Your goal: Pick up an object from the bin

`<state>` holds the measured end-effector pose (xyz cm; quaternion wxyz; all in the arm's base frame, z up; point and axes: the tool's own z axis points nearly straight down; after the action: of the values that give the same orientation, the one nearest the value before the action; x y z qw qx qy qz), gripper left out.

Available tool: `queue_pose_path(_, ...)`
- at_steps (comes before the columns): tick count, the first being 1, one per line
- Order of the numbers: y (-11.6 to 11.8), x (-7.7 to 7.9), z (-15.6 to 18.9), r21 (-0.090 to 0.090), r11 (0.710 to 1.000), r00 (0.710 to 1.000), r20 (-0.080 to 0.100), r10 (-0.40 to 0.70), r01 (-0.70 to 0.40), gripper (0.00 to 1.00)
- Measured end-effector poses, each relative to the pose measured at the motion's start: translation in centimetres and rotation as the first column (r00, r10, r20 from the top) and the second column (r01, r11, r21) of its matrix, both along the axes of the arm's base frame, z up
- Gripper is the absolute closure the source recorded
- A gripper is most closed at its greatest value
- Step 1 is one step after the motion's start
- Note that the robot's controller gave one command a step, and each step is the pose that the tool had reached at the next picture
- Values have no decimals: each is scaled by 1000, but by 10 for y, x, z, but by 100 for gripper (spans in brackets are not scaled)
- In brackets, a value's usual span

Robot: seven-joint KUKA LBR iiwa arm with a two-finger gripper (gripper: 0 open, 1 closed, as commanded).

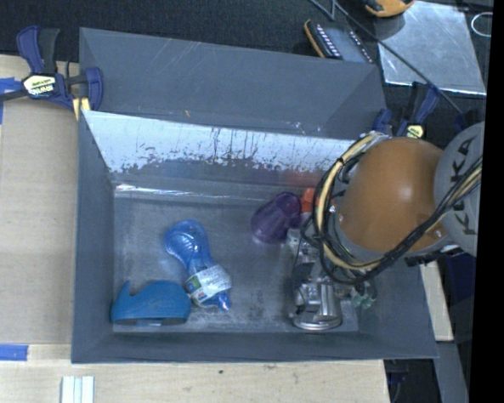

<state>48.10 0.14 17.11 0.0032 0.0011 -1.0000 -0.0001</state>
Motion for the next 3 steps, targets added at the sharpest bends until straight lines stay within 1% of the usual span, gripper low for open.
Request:
queue_pose_path(1, 0, 2, 4, 0, 1000, 1000, 9, 0, 0, 0)
queue_pose_path(2, -54, 1, -76, 15, 946, 946, -5, 324, -324, 0)
queue_pose_path(3, -71, 10, -42, 8, 932, 932, 12, 362, -362, 0)
